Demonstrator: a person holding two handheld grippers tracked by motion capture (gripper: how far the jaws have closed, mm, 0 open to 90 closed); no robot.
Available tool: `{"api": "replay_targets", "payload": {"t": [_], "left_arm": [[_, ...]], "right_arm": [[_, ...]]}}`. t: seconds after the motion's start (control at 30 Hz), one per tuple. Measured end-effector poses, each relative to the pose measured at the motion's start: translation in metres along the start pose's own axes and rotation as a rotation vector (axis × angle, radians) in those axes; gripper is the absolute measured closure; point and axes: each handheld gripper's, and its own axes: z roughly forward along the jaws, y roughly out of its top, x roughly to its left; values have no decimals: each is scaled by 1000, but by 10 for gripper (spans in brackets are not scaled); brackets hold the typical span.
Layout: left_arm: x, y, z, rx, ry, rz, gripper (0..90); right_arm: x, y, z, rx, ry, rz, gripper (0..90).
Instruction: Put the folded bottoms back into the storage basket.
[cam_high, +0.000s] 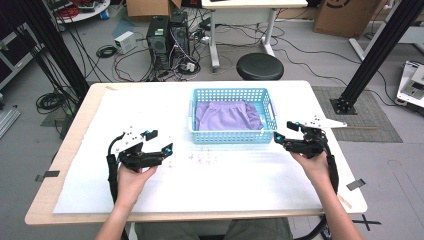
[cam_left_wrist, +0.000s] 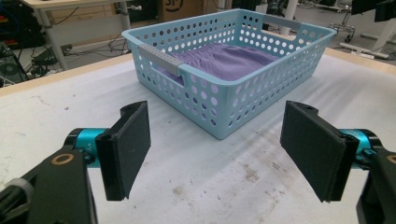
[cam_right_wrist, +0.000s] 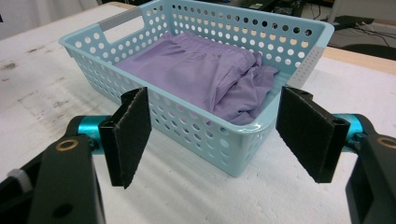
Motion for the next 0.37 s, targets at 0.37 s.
{"api": "replay_targets", "payload": {"t": [0.37], "left_arm": [[1,0,1,1,5,3,244]], "right_arm": [[-1,-2,0,7,-4,-1,267]]}}
